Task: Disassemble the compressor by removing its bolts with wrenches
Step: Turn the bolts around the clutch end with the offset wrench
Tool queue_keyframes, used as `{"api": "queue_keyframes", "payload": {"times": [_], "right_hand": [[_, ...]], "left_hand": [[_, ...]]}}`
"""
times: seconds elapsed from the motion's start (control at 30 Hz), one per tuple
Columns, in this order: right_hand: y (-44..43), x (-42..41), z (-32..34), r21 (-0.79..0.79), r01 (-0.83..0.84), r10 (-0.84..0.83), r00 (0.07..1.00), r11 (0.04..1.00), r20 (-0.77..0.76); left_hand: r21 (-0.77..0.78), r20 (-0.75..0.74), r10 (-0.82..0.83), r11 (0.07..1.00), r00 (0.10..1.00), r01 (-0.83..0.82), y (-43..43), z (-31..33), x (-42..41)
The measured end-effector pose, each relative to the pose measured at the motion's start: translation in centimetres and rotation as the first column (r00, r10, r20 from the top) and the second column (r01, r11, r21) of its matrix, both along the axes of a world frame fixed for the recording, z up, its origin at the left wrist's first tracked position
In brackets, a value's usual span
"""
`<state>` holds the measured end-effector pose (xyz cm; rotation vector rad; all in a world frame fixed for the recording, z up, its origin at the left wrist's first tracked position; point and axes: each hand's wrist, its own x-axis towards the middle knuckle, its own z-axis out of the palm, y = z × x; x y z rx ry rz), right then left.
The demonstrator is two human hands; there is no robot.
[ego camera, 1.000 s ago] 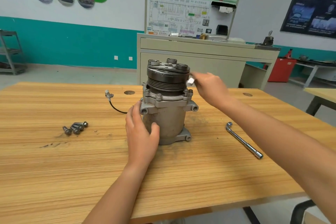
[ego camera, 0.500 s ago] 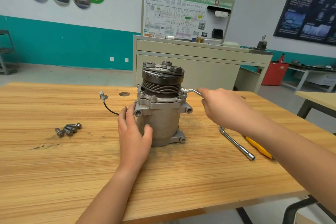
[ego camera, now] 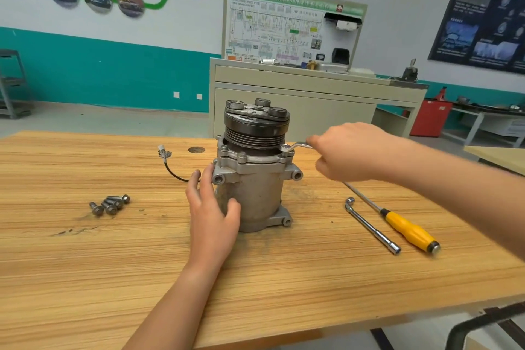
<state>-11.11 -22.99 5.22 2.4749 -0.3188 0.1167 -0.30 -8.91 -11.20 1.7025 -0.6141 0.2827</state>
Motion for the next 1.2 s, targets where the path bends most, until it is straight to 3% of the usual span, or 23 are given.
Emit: {"api": "queue_keyframes", "payload": {"times": [0.17,0.33,0.47,0.57,0.63,0.73,0.83,1.03,1.2], "right_hand": [[-3.5,2.1,0.4,-0.113,-0.056,0.061,0.997,0.992,0.043],[-6.2,4.6,-2.7,-0.052,-0.203,0.210,0.949,0.978,0.237],[-6.0,5.1,-3.6,0.034,-0.259,0.232,0.909,0.965,0.348],[-5.1,2.6,-2.4,0.315,-0.419,0.103,0.723,0.852,0.683],[-4.4,0.5,-1.6,0.403,-0.486,0.004,0.642,0.775,0.767],[-3.0,-2.1,-1.8,0.368,-0.248,-0.006,0.823,0.896,0.569],[-1.0,-2.6,-3.0,0.285,-0.083,-0.032,0.926,0.955,0.375],[1.2,-1.0,-2.9,0.103,0.019,-0.044,0.969,0.995,0.245],[3.5,-0.7,-1.3,-0.074,0.035,-0.031,0.998,0.997,0.047]], "left_hand": [[-0.005,-0.003,-0.007,1.000,1.000,0.007,0.0,-0.2,0.2],[-0.005,0.014,-0.001,1.000,1.000,0.001,-0.2,-0.3,0.4],[-0.005,0.009,-0.003,1.000,1.000,0.003,-0.2,-0.2,0.3],[0.001,0.010,-0.004,1.000,1.000,0.004,-0.1,-0.2,0.3],[-0.003,0.008,-0.006,1.000,1.000,0.006,-0.1,-0.1,0.3],[-0.005,0.014,-0.012,1.000,1.000,0.012,-0.1,-0.1,0.3],[0.000,0.010,-0.007,1.000,1.000,0.007,-0.1,-0.2,0.3],[0.015,0.010,0.004,1.000,1.000,-0.004,0.0,-0.3,0.3],[0.011,0.006,0.006,1.000,1.000,-0.006,0.0,-0.2,0.2]]}}
